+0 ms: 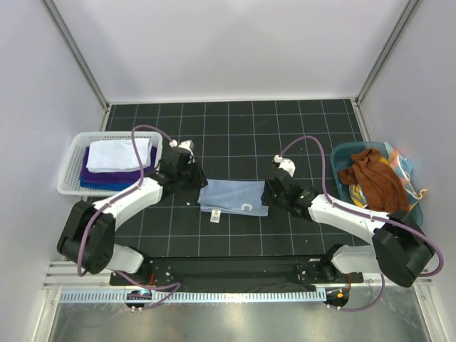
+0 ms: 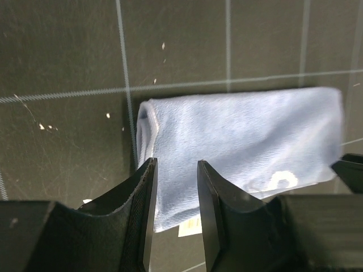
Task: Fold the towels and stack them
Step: Fold the towel
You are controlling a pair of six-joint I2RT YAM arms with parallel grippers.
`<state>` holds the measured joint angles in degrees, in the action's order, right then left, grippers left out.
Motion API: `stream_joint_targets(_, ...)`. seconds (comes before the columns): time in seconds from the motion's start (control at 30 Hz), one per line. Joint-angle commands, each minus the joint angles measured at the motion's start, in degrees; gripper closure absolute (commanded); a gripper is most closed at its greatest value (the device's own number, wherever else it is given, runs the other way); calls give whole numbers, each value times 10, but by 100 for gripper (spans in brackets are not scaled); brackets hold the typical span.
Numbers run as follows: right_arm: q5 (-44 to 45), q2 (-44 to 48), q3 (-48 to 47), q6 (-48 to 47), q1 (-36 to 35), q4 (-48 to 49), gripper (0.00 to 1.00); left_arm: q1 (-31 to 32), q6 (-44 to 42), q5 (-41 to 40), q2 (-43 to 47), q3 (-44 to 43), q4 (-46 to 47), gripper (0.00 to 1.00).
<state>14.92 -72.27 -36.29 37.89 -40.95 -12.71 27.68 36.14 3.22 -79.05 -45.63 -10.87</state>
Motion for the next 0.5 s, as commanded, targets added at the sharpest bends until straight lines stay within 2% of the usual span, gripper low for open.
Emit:
stream_joint_targets(0.0, 12, -4, 3, 20, -5, 7, 60, 12, 0, -11, -31, -28, -19, 63)
stream_joint_targets(0.33, 3, -4, 18, 25, -14, 8, 63, 28, -1, -59, -119, -79, -62, 64)
stream_joint_targets(0.47, -9, -7, 29, 20, -16, 16, 70, 29, 2, -60, -136, -80, -65, 64)
